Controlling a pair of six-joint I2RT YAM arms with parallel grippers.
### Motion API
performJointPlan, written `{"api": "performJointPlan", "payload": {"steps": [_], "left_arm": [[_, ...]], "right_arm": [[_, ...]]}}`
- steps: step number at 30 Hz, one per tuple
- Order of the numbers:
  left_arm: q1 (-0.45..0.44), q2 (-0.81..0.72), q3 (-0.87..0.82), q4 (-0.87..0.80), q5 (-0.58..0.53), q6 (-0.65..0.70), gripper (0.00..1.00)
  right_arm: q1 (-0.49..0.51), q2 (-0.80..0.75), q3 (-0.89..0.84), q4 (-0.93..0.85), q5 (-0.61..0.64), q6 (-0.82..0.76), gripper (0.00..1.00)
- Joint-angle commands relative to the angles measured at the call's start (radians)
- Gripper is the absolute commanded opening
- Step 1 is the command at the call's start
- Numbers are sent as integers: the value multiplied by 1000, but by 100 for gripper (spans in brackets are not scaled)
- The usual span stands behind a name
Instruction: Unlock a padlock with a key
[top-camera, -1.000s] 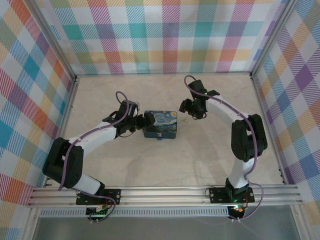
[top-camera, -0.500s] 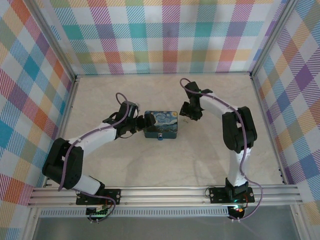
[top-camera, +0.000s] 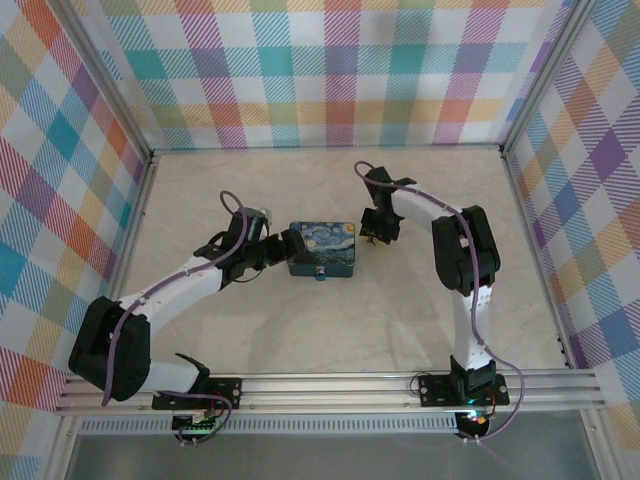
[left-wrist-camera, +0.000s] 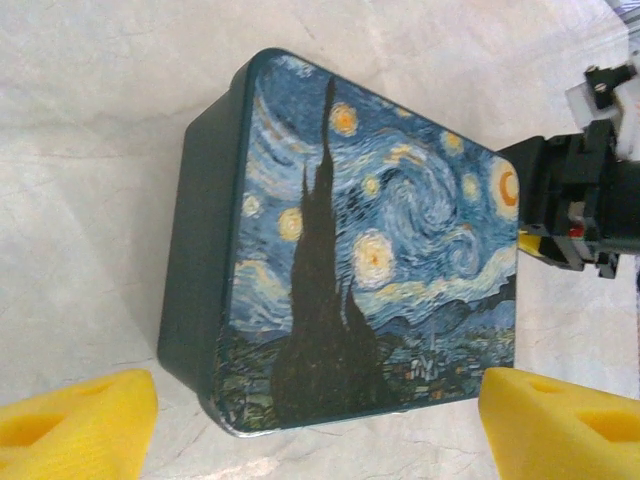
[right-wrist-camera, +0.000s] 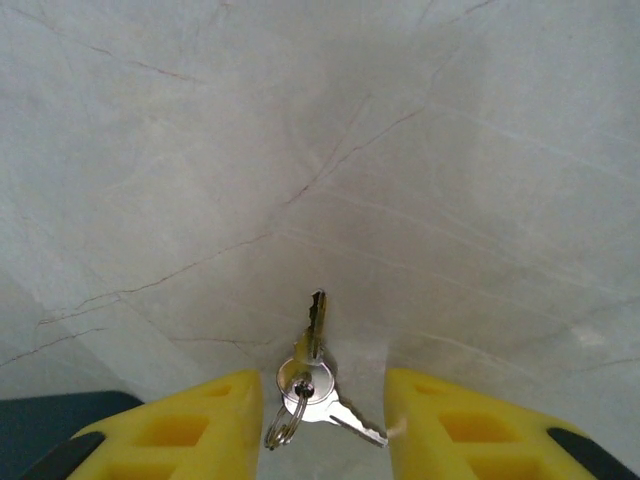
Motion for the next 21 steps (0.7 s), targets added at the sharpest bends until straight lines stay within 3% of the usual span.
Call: {"api": "performJointPlan", "payload": {"steps": [1,11,14,21], "left_arm": [[-6,-21,-25,-20,-15,-10,84],[-4,-21,-28,-20,-20,-8,84],[-3,-18,-27,-23,-21,-7,83],[2,-42,-28,-36,-30,-11,83]], "right_arm": [[-3,22,30,-31,-5,-4,35],[-3,31,-11,-15,-27,-4,16],[-3,24,-32,-5,-28,-4,6],[-5,-63,-80,33,-26,-18,0]]}}
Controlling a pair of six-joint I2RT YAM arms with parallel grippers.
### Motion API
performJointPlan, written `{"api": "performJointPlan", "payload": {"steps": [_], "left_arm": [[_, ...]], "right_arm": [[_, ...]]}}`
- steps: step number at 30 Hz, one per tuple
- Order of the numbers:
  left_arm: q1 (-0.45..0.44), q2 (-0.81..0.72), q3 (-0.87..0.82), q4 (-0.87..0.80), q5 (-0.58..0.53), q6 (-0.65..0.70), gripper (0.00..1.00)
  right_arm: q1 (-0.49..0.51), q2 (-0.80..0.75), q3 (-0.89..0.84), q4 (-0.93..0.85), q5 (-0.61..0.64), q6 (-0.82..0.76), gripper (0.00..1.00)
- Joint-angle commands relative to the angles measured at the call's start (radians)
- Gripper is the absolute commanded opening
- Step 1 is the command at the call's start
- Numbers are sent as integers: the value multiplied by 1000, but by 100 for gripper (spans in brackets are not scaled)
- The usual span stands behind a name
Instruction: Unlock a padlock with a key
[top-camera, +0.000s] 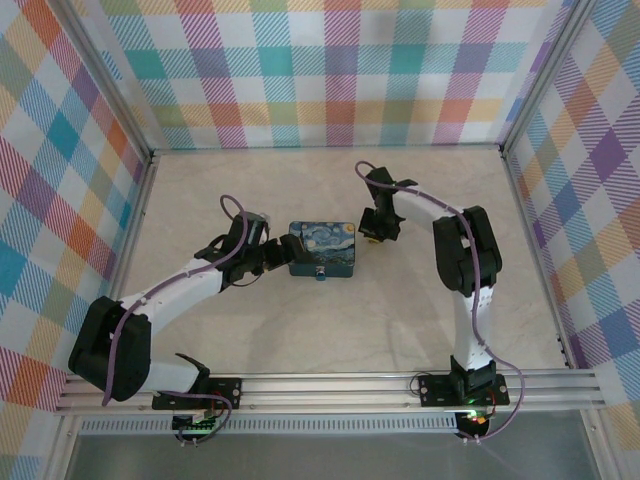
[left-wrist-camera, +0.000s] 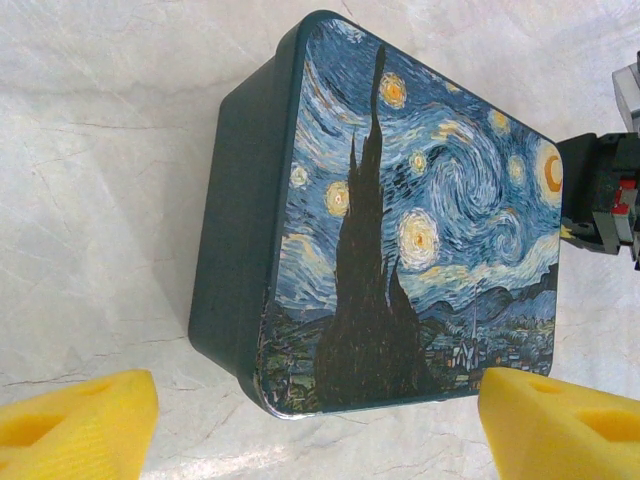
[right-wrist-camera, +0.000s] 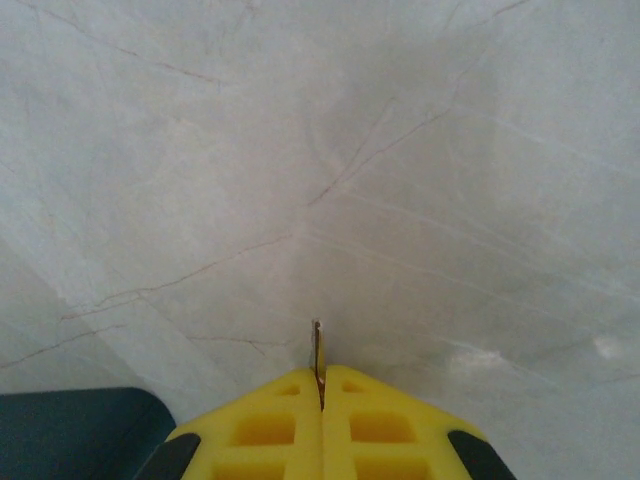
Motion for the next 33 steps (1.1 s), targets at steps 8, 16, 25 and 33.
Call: {"api": "performJointPlan", "payload": {"steps": [8,16,25,33], "left_arm": [[6,-105,31,-52,4,8,84],[4,-182,59,36,129,8,84],[-25,-191,69,292,301,-33,90],[-80,-129,63,601,421,-90,72]], "right_arm": [[-2,-244,-128,30,-52,-47,0],[-2,-517,-208,72,-199,-49,0],[-2,-719,-182,63,-407,11,0],[-2,-805,-164,87,-593,97,0]]}}
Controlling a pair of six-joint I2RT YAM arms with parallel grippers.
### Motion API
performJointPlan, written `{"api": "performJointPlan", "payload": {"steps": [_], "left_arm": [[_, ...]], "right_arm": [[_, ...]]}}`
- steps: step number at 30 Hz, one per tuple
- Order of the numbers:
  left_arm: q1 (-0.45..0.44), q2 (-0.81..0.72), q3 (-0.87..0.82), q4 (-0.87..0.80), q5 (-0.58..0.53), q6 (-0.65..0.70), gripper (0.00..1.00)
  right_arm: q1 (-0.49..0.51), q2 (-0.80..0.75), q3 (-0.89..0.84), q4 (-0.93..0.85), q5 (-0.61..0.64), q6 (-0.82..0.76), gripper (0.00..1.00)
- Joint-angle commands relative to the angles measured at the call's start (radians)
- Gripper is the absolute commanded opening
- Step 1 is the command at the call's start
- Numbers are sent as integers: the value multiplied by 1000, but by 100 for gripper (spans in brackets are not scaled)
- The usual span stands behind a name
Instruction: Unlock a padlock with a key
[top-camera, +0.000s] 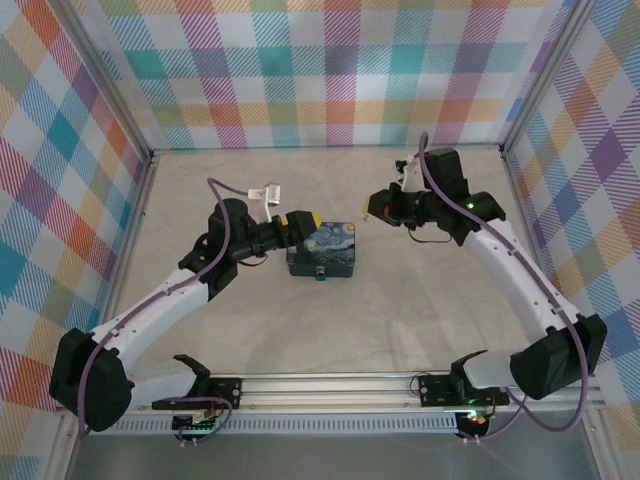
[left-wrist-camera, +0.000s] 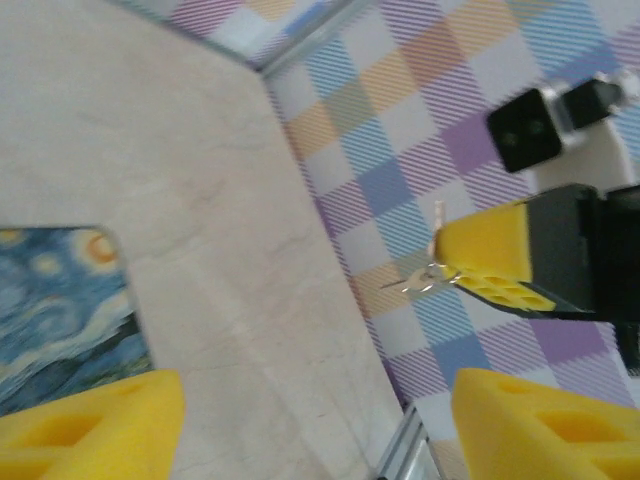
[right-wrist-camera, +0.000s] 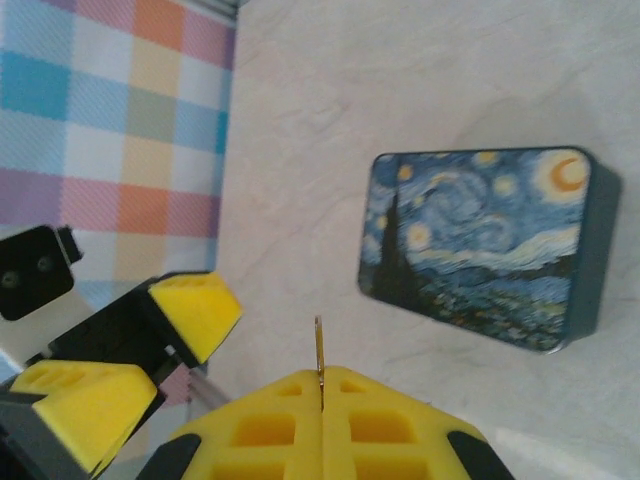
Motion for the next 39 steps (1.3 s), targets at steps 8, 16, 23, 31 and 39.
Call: {"api": "performJointPlan", "payload": {"steps": [8,16,23,31,39], "left_arm": [[-112,144,121,281,175,-6,75],[-164,190,181,313,211,1,67],[-181,186,193,302,226,16,56],[-183,165,187,243,207,51,43],[-185,153,164,202,181,71,32]], "right_arm": [[-1,-82,1,94,-235,148,0],[0,-101,-26,147,-280,215,0],[0,-102,-43,191,-292,252,0],[-8,-109,-46,189,-265,256,0],[-20,-122,-48,190,-257,263,0]]}}
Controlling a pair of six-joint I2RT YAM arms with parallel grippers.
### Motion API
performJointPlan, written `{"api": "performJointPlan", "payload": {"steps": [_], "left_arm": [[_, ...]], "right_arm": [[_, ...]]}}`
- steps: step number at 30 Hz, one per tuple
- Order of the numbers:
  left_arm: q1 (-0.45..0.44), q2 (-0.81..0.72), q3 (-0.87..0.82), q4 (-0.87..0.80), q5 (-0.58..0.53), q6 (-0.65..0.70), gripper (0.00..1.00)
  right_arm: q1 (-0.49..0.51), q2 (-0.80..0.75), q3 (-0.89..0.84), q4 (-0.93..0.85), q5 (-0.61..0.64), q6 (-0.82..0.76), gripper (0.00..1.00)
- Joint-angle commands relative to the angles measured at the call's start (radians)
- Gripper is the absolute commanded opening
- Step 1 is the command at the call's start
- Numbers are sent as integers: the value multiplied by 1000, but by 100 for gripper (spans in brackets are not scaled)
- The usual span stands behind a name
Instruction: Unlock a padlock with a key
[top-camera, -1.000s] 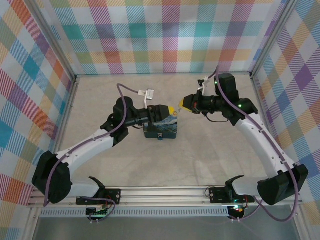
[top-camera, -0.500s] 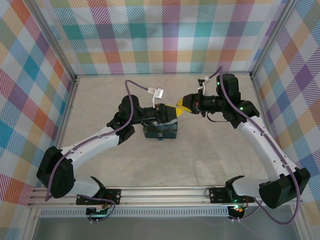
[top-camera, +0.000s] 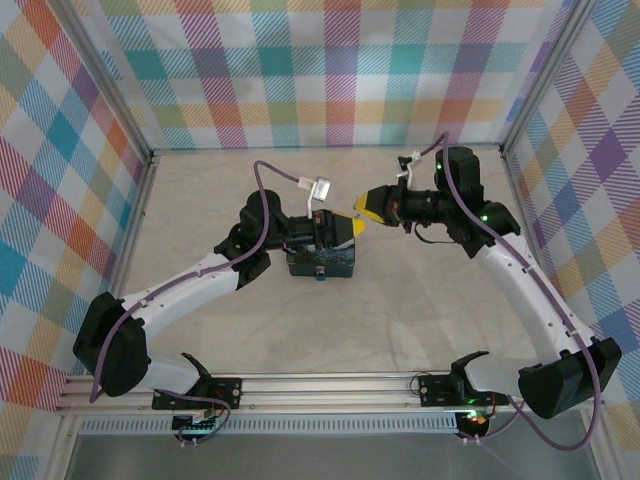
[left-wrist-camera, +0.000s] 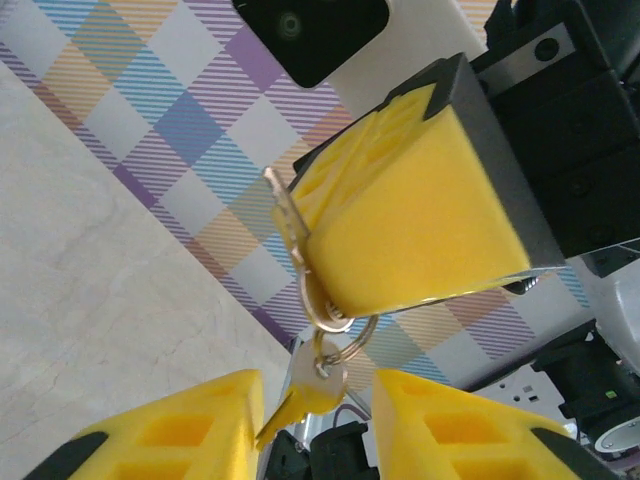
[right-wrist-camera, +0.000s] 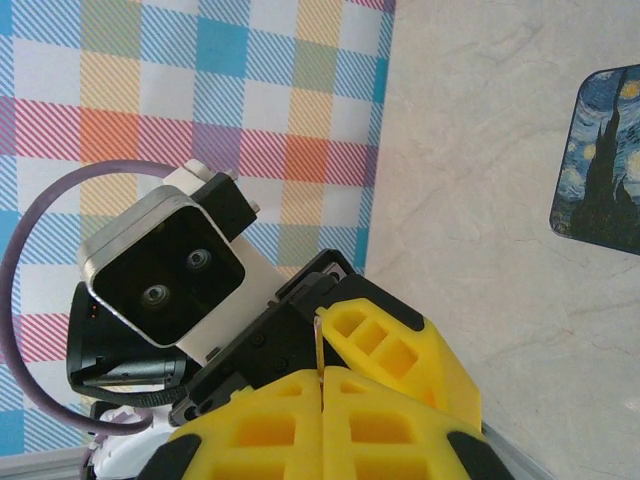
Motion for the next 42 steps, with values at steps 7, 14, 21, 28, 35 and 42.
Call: {"api": "performJointPlan", "payload": {"steps": [7,14,21,28,35,42], "left_arm": [[-11,-49,-2,-41,-30,52,20],[-10,-48,-2,-61,-33,58,14],[-11,-45,-4,-83,-33,66,11],[-11,-48,-12,-91,-36,68,8],[-10,-53,-4,-123,-44,83,1],[-11,-50,56,-314,-60,156,0]], "right_arm": [[-12,-37,-22,33,-4,19,0],[-23,-44,-35,43,-2,24,0],[-39,-56,-57,64,-4,38,0],[-53,-71,-73,73,-4,44,0],[-58,-84,-93,77,-7,38,0],[-86,-136,-190,53,-7,-40,9]]}}
